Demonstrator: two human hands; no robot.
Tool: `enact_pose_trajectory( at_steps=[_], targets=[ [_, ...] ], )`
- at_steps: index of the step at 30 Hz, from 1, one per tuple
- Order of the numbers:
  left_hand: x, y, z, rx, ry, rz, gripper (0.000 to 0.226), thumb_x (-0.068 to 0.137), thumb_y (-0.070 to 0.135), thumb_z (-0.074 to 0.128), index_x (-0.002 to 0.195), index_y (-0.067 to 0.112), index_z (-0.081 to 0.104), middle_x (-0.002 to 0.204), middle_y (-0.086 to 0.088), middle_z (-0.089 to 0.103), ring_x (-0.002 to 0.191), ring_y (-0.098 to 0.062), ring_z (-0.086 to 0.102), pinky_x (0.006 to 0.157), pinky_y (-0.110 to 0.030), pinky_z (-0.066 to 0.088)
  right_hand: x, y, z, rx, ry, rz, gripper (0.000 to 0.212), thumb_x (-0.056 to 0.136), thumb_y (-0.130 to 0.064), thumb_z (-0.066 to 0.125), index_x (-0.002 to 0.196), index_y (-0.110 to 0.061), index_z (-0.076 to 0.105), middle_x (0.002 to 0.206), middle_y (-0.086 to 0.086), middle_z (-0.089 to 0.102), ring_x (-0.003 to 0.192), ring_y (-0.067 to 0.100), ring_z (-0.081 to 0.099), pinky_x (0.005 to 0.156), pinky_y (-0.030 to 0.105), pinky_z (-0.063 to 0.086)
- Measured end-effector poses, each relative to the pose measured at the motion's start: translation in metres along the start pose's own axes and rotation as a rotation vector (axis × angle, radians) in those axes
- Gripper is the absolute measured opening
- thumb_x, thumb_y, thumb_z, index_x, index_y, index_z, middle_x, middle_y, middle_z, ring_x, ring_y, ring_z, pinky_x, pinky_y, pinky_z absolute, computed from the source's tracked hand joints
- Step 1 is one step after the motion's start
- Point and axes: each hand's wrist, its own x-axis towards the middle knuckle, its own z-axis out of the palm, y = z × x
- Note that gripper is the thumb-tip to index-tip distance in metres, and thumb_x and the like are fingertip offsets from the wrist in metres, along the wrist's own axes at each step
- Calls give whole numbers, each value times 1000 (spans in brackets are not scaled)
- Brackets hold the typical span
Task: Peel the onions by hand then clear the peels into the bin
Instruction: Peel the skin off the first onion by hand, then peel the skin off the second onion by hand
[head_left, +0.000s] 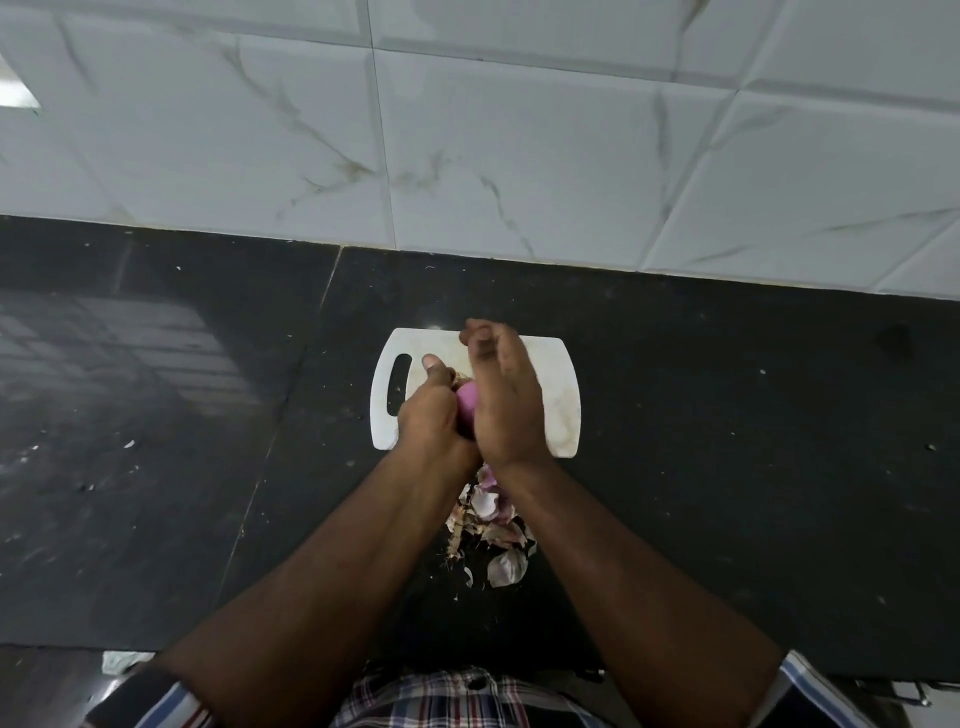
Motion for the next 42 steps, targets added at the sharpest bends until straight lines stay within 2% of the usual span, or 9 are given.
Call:
enact_pose_trajectory(
  at_steps=[7, 12, 17, 19, 24, 29, 33, 37, 42],
  targets=[
    [5, -8, 3, 158, 66, 221, 37, 102, 44, 52, 92, 11, 62, 91, -10, 70, 83, -26, 69, 84, -46, 60, 21, 2, -9, 151, -52, 156, 54, 87, -71, 44, 114, -29, 64, 118, -8, 68, 115, 4, 61, 103, 35, 46],
    [13, -8, 10, 126, 141, 307, 41, 106, 44, 40, 89, 11, 58, 70, -8, 58, 67, -24, 59, 70, -37, 55, 23, 2, -6, 147, 49, 192, 36, 101, -55, 38, 100, -30, 64, 113, -5, 71, 114, 12, 64, 105, 41, 46],
    [26, -13, 11, 64, 176, 236, 39, 106, 41, 42, 88, 10, 58, 74, -9, 62, 76, -28, 60, 81, -42, 55, 18, 2, -7, 21, 42, 131, 26, 97, -51, 53, 106, -28, 63, 105, -14, 69, 101, -5, 63, 86, 15, 46],
    [34, -13, 10, 56, 169, 215, 39, 104, 42, 42, 97, 9, 60, 84, -13, 66, 82, -31, 65, 88, -50, 56, 16, 9, -8, -9, 18, 119, 33, 91, -44, 67, 117, -23, 62, 116, -10, 69, 110, -1, 63, 93, 20, 49],
    [43, -11, 9, 85, 187, 289, 33, 106, 38, 41, 93, 13, 58, 70, -4, 58, 64, -19, 57, 68, -35, 51, 38, 32, -23, 40, 62, 244, 42, 86, -21, 77, 125, -14, 61, 129, 3, 66, 117, 12, 63, 99, 28, 51],
    [54, 6, -17, 505, 147, 578, 6, 102, 26, 54, 103, 25, 60, 89, 2, 63, 76, -11, 59, 67, -26, 47, 87, 66, -51, -568, 17, 80, 57, 87, -40, 74, 136, -16, 54, 137, 5, 60, 128, 20, 54, 104, 35, 45],
    [74, 12, -38, 988, 62, 657, 44, 92, 23, 68, 134, 27, 54, 119, 6, 59, 94, -7, 60, 75, -26, 51, 108, 92, -41, -814, -230, -55, 56, 92, -38, 67, 140, -15, 49, 148, 5, 48, 137, 24, 45, 108, 38, 39],
    [88, 10, -50, 1356, -65, 607, 77, 80, 28, 79, 148, 23, 44, 146, -3, 48, 131, -21, 49, 107, -43, 46, 121, 114, -37, -906, -366, -80, 53, 98, -34, 58, 145, -13, 43, 159, 8, 35, 150, 25, 27, 117, 45, 32],
    [85, 10, -42, 1491, -73, 627, 77, 80, 20, 79, 149, 15, 44, 142, -10, 56, 132, -28, 50, 112, -48, 38, 135, 114, -37, -1021, -402, -72, 58, 100, -49, 45, 149, -20, 37, 162, 4, 29, 154, 24, 12, 121, 56, 14]
  ],
)
